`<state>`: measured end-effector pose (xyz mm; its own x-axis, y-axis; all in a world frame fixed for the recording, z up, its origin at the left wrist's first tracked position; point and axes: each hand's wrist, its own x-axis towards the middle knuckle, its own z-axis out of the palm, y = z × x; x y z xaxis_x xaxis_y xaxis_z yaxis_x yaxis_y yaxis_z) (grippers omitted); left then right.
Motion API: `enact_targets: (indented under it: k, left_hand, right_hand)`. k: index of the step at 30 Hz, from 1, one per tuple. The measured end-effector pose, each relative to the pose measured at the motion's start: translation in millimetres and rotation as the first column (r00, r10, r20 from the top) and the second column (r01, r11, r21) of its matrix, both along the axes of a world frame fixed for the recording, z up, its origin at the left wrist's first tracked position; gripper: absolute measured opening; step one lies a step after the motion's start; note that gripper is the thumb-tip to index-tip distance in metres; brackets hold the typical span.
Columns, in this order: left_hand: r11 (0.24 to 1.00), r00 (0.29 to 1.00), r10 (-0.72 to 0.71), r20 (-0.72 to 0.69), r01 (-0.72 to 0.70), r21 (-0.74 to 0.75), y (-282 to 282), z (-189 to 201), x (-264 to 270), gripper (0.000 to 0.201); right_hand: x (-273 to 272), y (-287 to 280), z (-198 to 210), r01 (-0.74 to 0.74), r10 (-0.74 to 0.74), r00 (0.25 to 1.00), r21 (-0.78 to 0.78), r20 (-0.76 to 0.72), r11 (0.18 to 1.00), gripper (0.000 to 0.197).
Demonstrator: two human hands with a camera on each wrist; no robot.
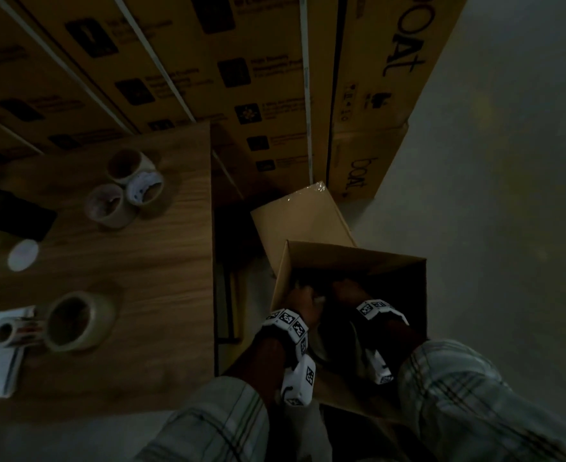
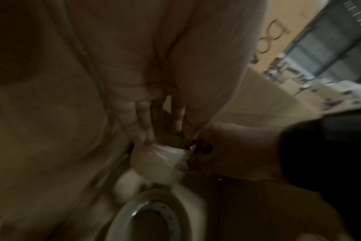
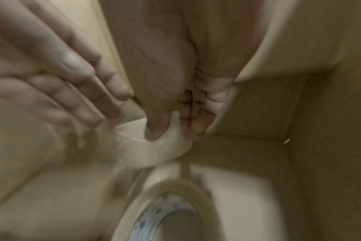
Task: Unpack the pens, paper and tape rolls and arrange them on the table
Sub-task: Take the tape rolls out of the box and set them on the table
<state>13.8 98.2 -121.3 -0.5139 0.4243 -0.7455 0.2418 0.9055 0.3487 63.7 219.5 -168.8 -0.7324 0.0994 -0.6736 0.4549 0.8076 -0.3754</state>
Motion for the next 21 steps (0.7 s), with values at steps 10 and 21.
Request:
enact_targets:
  k: [10,21]
  left_hand:
    - [0.957,0.991,-0.053,-0.121,0.085,0.276,-23.0,51.0,7.5,0.043]
    - [0.941,0.936,-0.218,-0.276,0.276,0.194,-37.0,62.3,-5.0,0.029]
  right_hand:
    - [42.5,0.5,87.1,0.121,-0.119,0.992,0.044,-0.039,0.992,0.077]
    - [47.0,-32.7,121.4,0.513,-0.549,0.826,-0.233,-0.129,0.826,0.043]
